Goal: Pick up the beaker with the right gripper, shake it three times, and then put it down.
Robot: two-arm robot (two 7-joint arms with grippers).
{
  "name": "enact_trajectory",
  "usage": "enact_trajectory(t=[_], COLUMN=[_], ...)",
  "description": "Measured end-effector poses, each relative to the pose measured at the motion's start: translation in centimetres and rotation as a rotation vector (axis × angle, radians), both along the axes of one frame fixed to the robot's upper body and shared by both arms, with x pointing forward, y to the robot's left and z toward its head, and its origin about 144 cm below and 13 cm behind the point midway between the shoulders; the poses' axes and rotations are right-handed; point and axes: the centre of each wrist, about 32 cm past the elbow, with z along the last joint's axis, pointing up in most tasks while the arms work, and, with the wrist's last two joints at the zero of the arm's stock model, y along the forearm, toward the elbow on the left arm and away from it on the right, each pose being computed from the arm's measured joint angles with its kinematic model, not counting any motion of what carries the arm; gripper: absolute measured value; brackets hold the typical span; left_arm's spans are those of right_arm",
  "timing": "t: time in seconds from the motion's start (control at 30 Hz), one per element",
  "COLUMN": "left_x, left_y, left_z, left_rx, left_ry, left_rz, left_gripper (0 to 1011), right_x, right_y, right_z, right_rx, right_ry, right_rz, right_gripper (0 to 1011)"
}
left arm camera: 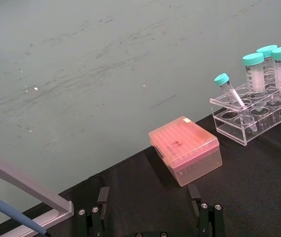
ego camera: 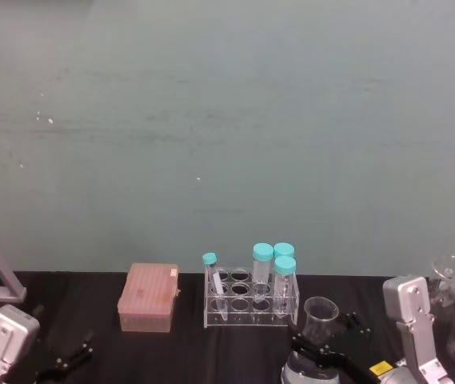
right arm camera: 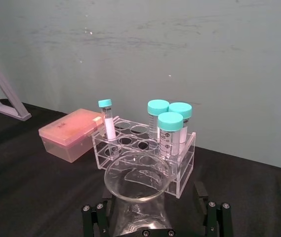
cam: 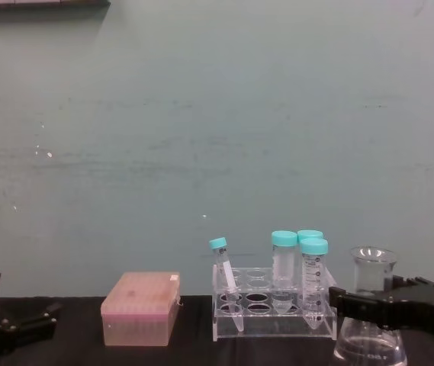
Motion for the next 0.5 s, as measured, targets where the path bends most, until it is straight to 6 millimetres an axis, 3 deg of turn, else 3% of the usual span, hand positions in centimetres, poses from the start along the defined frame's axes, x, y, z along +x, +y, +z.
enact_trajectory(t=[0.5], left_x=[0.0], left_y=[0.0], left_z=[0.0], left_rx=[0.0], left_ry=[0.0], left_rz=[0.0], left_gripper=[1000], right_x=[-0.02], right_y=[-0.07], right_z=[-0.17], right_rx=[0.02], right_ry=[0.008], right_rz=[0.01], right_gripper=[1002])
